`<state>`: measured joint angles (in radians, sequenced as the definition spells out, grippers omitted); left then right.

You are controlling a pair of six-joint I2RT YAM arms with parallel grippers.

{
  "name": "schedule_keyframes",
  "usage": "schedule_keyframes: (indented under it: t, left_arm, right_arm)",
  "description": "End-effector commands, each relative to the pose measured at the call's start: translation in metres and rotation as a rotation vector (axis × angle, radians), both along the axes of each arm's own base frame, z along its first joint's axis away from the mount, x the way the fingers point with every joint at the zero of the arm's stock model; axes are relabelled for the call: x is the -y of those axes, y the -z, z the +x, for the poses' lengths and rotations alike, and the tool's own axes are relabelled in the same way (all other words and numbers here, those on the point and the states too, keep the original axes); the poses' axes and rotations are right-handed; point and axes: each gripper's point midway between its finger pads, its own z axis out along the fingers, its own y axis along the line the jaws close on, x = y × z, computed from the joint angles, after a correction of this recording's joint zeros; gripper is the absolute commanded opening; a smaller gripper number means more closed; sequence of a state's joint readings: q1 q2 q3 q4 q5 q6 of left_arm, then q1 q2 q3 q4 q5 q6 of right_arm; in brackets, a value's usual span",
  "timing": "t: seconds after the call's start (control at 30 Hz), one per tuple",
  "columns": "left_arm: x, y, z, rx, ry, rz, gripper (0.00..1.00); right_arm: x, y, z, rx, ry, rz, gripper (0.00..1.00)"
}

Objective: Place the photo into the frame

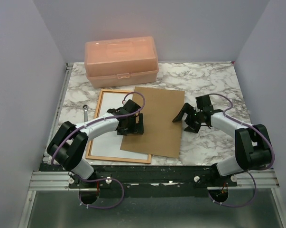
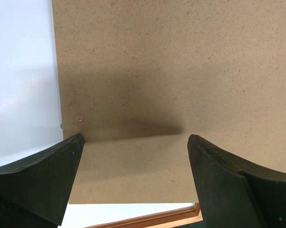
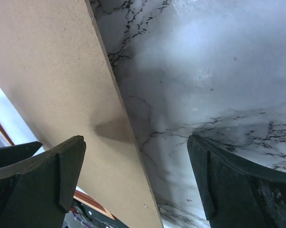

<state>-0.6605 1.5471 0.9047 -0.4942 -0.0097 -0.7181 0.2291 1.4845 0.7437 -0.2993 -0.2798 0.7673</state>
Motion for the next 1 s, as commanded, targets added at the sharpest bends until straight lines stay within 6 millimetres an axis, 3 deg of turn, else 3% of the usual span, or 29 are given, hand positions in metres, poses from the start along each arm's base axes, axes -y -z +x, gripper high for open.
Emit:
schedule_keyframes:
  t: [0.0, 0.2, 0.57, 0.73, 0.97]
  left_arm:
    - [-0.004, 0.012, -0.003, -0.023, 0.001, 0.012, 0.93]
    - [-0.002, 0.014, -0.005, -0.038, 0.008, -0.007, 0.93]
    - [-0.001, 0.012, -0.005, -0.034, 0.009, -0.018, 0.93]
    - [-0.002, 0.011, -0.005, -0.031, 0.010, -0.020, 0.93]
    - [0.000, -0.008, -0.005, 0.007, 0.008, -0.055, 0.93]
  right_arm:
    - [-0.004, 0.013, -0.005, -0.015, -0.012, 0.052, 0.98]
    - [-0.028, -0.006, -0.003, 0.073, -0.047, 0.239, 0.91]
    - [-0.060, -0.057, -0.005, 0.245, -0.126, 0.539, 0.48]
    - [-0.059, -0.071, -0.004, 0.305, -0.134, 0.540, 0.20]
    - [-0.048, -0.081, 0.000, 0.347, -0.129, 0.436, 0.00]
